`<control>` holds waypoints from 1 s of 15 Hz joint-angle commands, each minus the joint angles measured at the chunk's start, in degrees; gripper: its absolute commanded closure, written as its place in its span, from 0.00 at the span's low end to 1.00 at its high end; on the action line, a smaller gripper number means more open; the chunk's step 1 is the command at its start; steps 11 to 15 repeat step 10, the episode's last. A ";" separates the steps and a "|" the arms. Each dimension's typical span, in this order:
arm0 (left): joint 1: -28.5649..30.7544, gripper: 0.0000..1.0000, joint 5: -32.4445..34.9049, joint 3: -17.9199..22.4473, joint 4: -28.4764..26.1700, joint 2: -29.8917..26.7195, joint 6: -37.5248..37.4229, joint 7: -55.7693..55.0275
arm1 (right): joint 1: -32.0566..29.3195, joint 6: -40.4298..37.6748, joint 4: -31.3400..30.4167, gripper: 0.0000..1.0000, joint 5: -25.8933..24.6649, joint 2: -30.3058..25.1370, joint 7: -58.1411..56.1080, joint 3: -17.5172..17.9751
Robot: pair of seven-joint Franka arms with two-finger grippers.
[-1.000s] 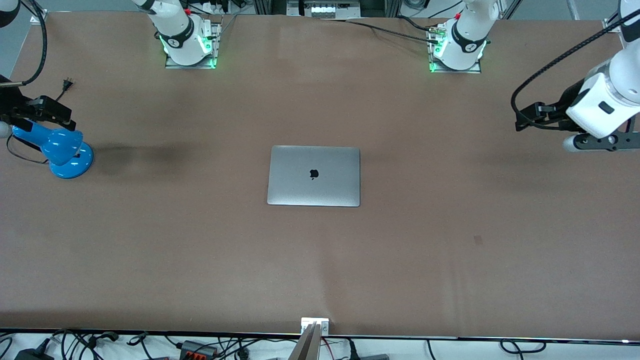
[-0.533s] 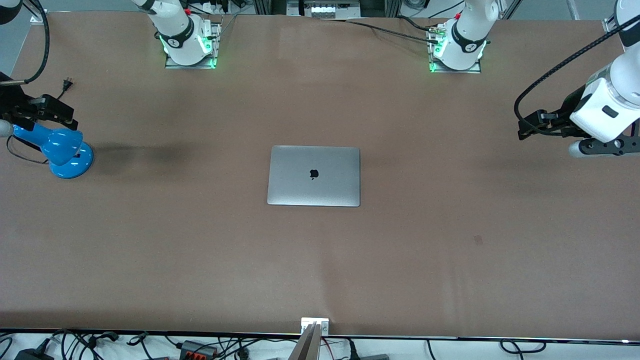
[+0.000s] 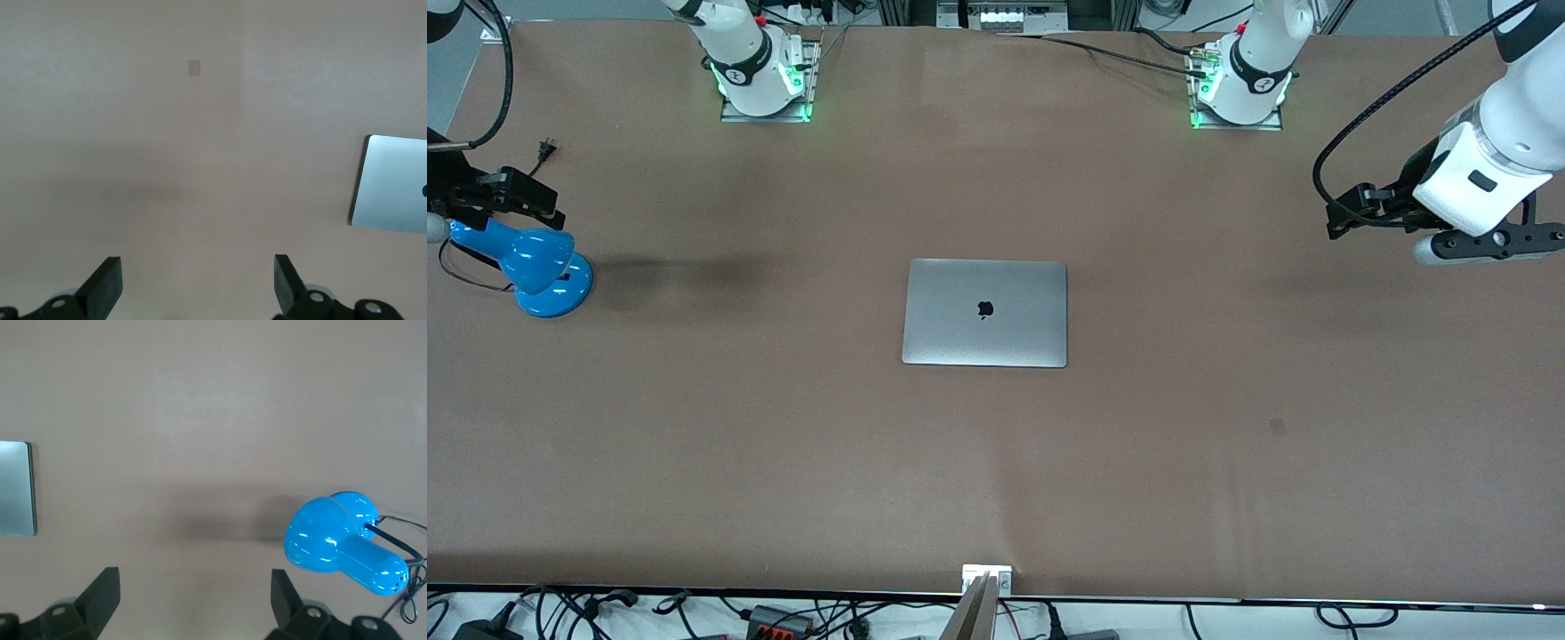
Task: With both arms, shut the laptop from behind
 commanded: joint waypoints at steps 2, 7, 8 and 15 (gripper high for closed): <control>-0.54 0.00 -1.03 1.04 -1.33 -1.16 0.30 -0.08 | 0.01 -1.22 0.78 0.00 0.95 -0.14 0.89 -0.44; -0.36 0.00 -1.03 1.04 -0.80 -0.89 0.13 -0.08 | 0.10 -1.31 0.70 0.00 0.87 -0.14 0.62 -0.44; -0.45 0.00 -1.03 1.04 -0.80 -0.89 -0.48 -0.08 | 0.01 -1.31 0.70 0.00 0.87 -0.05 0.71 -0.44; -0.54 0.00 -1.30 0.95 -0.54 -0.81 -0.75 0.09 | -0.08 -1.14 0.70 0.00 0.87 0.21 0.97 -0.52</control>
